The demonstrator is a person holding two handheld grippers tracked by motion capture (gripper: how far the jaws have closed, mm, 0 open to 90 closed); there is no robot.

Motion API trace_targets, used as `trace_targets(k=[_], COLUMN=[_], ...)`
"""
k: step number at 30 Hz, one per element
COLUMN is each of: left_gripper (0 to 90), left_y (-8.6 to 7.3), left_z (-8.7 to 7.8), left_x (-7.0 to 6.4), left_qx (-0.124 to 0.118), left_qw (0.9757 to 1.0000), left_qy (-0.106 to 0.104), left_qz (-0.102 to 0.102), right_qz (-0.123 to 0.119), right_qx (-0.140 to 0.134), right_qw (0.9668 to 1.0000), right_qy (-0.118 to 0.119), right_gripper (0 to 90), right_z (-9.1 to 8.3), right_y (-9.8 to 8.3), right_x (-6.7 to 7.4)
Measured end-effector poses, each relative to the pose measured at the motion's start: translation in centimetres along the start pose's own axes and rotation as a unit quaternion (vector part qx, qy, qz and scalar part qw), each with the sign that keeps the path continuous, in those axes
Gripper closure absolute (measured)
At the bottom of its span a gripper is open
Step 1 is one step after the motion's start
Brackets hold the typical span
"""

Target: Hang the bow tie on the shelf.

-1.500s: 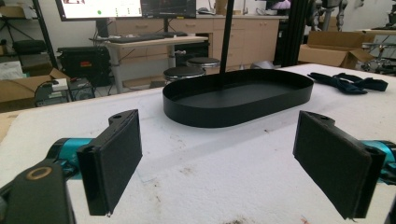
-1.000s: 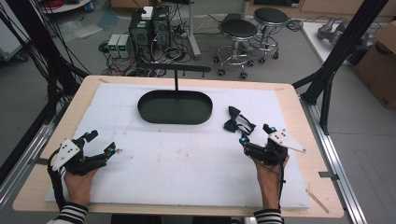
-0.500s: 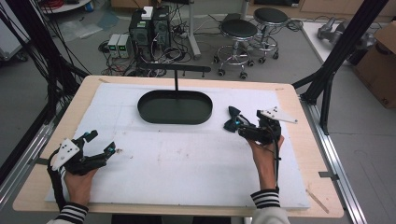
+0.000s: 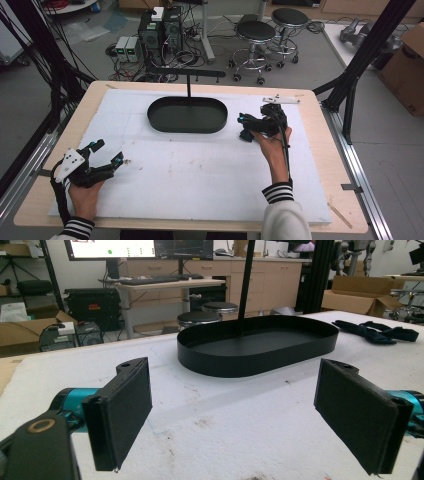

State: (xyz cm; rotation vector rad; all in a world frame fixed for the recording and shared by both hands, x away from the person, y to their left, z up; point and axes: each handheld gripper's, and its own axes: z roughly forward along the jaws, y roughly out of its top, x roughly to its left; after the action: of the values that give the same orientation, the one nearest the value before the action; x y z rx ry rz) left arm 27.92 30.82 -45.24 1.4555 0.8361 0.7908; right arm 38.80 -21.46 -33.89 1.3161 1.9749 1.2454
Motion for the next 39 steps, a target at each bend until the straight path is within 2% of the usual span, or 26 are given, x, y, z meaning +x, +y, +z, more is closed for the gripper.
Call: trace_targets(k=[7,8,10,11,12,13,18,24,26,28,29,30,32,34,39], left_gripper=[15.7,15.7,15.7,15.7,15.7,15.7,15.7,15.7,15.7,15.7,15.7,15.7,15.7,15.7,15.7], left_y=[0.0,0.0,0.0,0.0,0.0,0.0,0.0,0.0,0.0,0.0,0.0,0.0,0.0,0.0,0.0], left_z=[0.0,0.0,0.0,0.0,0.0,0.0,0.0,0.0,0.0,0.0,0.0,0.0,0.0,0.0,0.0], left_x=[0.0,0.0,0.0,0.0,0.0,0.0,0.0,0.0,0.0,0.0,0.0,0.0,0.0,0.0,0.0], left_qx=[0.000,0.000,0.000,0.000,0.000,0.000,0.000,0.000,-0.001,-0.001,-0.001,-0.001,-0.002,-0.002,-0.002], left_qw=[1.0000,1.0000,1.0000,1.0000,1.0000,1.0000,1.0000,1.0000,1.0000,1.0000,1.0000,1.0000,1.0000,1.0000,1.0000], left_qy=[0.000,-0.001,0.000,0.000,0.000,0.000,0.000,-0.001,-0.001,-0.001,-0.002,-0.002,-0.002,-0.002,-0.002], left_qz=[0.000,0.000,0.000,0.000,-0.001,-0.001,0.000,0.000,0.000,0.001,0.001,0.002,0.001,0.002,0.002], right_qz=[0.014,0.014,0.020,0.020,0.033,0.036,0.047,0.051,0.048,0.053,0.065,0.065,0.076,0.082,0.091], right_qx=[0.031,0.057,0.074,0.074,0.079,0.083,0.118,0.133,0.149,0.150,0.154,0.154,0.165,0.166,0.166], right_qw=[0.9994,0.9982,0.9969,0.9969,0.9961,0.9957,0.9914,0.9893,0.9870,0.9865,0.9853,0.9853,0.9828,0.9825,0.9818], right_qy=[-0.008,-0.013,-0.019,-0.019,-0.022,-0.023,-0.032,-0.030,-0.037,-0.040,-0.037,-0.037,-0.032,-0.017,-0.012], right_gripper=[17.3,17.6,17.6,17.6,18.9,19.3,19.3,19.4,19.4,19.5,19.8,19.8,19.8,19.7,19.7], right_z=[1.3,2.0,2.4,2.4,2.8,3.0,4.3,5.2,5.7,5.8,5.9,5.9,6.2,6.5,7.0], right_y=[0.8,1.0,1.3,1.3,1.5,1.5,0.9,0.6,0.3,0.2,0.0,0.0,-0.3,-0.8,-1.5], right_x=[-0.2,-0.3,-0.5,-0.5,-0.8,-0.9,-1.6,-2.0,-2.1,-2.2,-2.4,-2.4,-2.6,-2.8,-3.1])
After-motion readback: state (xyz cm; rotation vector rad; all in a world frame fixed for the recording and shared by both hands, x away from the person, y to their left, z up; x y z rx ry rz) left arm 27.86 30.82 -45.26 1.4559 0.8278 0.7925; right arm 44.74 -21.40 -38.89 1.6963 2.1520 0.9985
